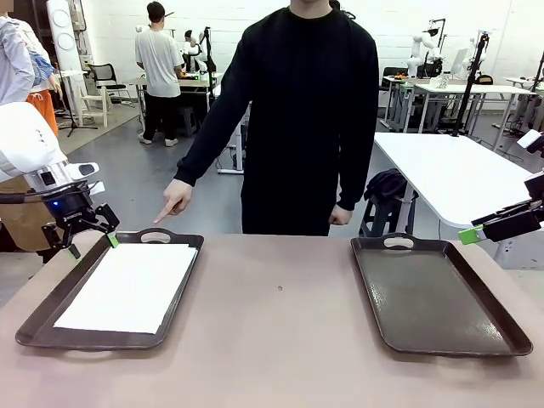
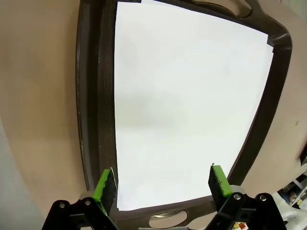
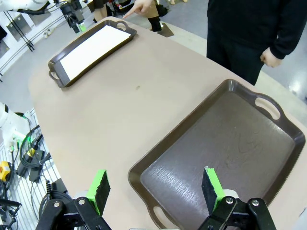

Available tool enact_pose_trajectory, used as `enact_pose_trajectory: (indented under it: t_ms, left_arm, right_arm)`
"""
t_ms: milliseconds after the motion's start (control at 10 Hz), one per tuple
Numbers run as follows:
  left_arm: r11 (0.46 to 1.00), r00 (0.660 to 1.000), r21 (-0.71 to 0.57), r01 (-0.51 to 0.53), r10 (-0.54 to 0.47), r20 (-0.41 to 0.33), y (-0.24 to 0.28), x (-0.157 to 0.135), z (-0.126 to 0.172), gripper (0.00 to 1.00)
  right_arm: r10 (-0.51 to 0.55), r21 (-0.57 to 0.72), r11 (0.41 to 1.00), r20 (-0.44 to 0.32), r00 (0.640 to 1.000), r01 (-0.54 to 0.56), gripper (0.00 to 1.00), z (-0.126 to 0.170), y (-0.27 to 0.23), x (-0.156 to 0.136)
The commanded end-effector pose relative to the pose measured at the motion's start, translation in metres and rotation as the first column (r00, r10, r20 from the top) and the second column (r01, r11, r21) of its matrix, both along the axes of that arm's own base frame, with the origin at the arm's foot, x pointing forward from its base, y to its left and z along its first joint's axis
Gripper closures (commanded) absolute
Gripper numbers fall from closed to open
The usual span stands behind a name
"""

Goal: Sort the A4 documents.
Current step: Place the A4 Paper in the designated Handle tray.

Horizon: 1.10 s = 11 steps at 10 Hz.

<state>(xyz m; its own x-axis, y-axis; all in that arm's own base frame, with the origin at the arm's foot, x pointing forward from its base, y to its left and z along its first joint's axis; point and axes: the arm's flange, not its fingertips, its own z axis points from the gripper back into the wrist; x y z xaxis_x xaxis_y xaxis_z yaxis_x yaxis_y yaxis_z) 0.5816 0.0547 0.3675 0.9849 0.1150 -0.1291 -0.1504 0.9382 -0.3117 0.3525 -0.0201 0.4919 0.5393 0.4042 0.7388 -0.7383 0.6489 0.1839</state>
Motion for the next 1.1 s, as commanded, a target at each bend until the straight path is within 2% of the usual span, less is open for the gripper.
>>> enact_pose_trajectory:
  t_ms: [0,1000]
  left_arm:
    - [1.0,1.0,0.004,0.018,-0.018,-0.01,-0.0001,-0.0012,-0.0017,0.0]
    - [1.0,1.0,0.004,0.018,-0.018,-0.01,-0.0001,-0.0012,-0.0017,0.0]
  right_arm:
    - [0.016,0.022,1.0,0.012,1.0,-0.016,0.0,-0.0015,-0.0004,0.0041]
    - [0.016,0.022,1.0,0.012,1.0,-0.016,0.0,-0.0015,-0.0004,0.0041]
